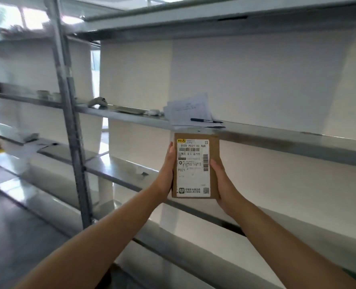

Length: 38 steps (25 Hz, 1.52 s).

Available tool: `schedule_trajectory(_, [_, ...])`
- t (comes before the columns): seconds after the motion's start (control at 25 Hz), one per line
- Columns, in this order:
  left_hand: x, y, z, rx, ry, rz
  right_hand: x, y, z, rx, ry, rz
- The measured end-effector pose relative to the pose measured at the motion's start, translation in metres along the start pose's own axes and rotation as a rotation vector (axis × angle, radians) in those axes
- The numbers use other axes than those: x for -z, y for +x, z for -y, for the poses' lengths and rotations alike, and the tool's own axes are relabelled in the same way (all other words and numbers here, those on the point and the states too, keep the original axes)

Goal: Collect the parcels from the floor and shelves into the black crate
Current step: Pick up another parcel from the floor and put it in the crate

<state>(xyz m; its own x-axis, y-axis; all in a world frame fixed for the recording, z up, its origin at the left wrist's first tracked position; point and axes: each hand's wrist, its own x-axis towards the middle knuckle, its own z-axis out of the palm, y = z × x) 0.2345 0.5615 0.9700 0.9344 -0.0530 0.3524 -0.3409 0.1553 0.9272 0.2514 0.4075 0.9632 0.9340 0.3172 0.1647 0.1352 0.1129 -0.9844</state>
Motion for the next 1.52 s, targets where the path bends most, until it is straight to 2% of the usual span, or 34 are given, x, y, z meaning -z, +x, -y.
schedule_trajectory(0.28, [0.191,-0.002,0.009,0.050,0.033,-0.202,-0.162,0.107,-0.061,-0.134,0.065,0.162])
schedule_trajectory(0.48, [0.283,-0.028,0.031,0.115,0.174,-0.432,-0.245,0.167,-0.114,-0.193,0.094,0.439])
schedule_trajectory(0.6, [0.316,-0.043,0.028,0.155,0.200,-0.711,-0.292,0.196,-0.129,-0.247,0.153,0.650])
schedule_trajectory(0.72, [0.333,-0.053,0.024,0.150,0.129,-0.890,-0.330,0.212,-0.145,-0.270,0.201,0.838])
schedule_trajectory(0.92, [0.347,-0.082,0.046,0.149,0.130,-1.138,-0.373,0.222,-0.183,-0.355,0.157,1.024])
schedule_trajectory(1.04, [0.369,-0.101,0.060,0.193,0.118,-1.195,-0.399,0.220,-0.212,-0.401,0.096,1.120])
schedule_trajectory(1.32, [0.475,-0.112,0.107,0.341,0.099,-1.214,-0.473,0.260,-0.281,-0.455,-0.012,1.160])
schedule_trajectory(1.52, [0.597,-0.127,0.140,0.504,0.058,-1.126,-0.560,0.302,-0.341,-0.512,-0.110,1.065])
